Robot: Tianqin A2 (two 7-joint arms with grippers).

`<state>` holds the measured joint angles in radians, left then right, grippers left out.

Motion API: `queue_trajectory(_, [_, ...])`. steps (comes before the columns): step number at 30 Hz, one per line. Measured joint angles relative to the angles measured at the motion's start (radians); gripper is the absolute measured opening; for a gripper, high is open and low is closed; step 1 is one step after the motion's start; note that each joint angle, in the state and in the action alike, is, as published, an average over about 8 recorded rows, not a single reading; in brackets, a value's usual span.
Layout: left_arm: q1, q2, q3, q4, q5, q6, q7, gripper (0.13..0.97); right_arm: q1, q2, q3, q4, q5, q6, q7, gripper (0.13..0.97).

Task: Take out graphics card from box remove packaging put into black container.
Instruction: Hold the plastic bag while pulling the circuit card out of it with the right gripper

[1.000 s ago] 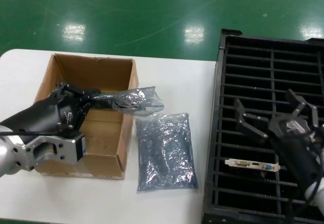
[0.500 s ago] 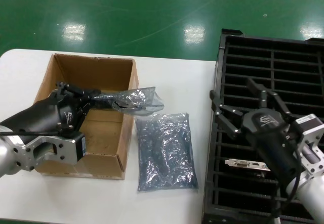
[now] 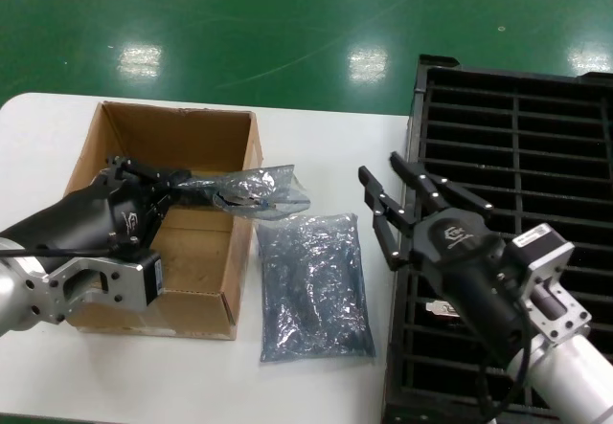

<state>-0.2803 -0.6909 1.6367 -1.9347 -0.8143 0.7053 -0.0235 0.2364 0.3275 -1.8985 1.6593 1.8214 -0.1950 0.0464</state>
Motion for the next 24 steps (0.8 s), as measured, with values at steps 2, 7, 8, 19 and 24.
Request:
queue_trajectory(2, [0.0, 0.0, 0.0, 0.0, 0.0, 0.0, 0.0, 0.14, 0.003, -0.006, -0.005, -0.001, -0.008, -0.01, -0.007, 0.355])
queue_trajectory(7, [0.0, 0.0, 0.0, 0.0, 0.0, 0.0, 0.0, 0.14, 0.015, -0.018, -0.026, -0.011, -0.035, -0.031, -0.018, 0.26])
queue_trajectory(8, [0.0, 0.0, 0.0, 0.0, 0.0, 0.0, 0.0, 0.14, 0.018, -0.02, -0.032, -0.014, -0.042, -0.035, -0.019, 0.241])
queue_trajectory(19, [0.0, 0.0, 0.0, 0.0, 0.0, 0.0, 0.0, 0.14, 0.062, -0.052, -0.081, -0.081, -0.103, -0.094, -0.076, 0.152])
queue_trajectory(24, [0.0, 0.0, 0.0, 0.0, 0.0, 0.0, 0.0, 0.14, 0.102, -0.072, -0.083, -0.14, -0.116, -0.123, -0.118, 0.14])
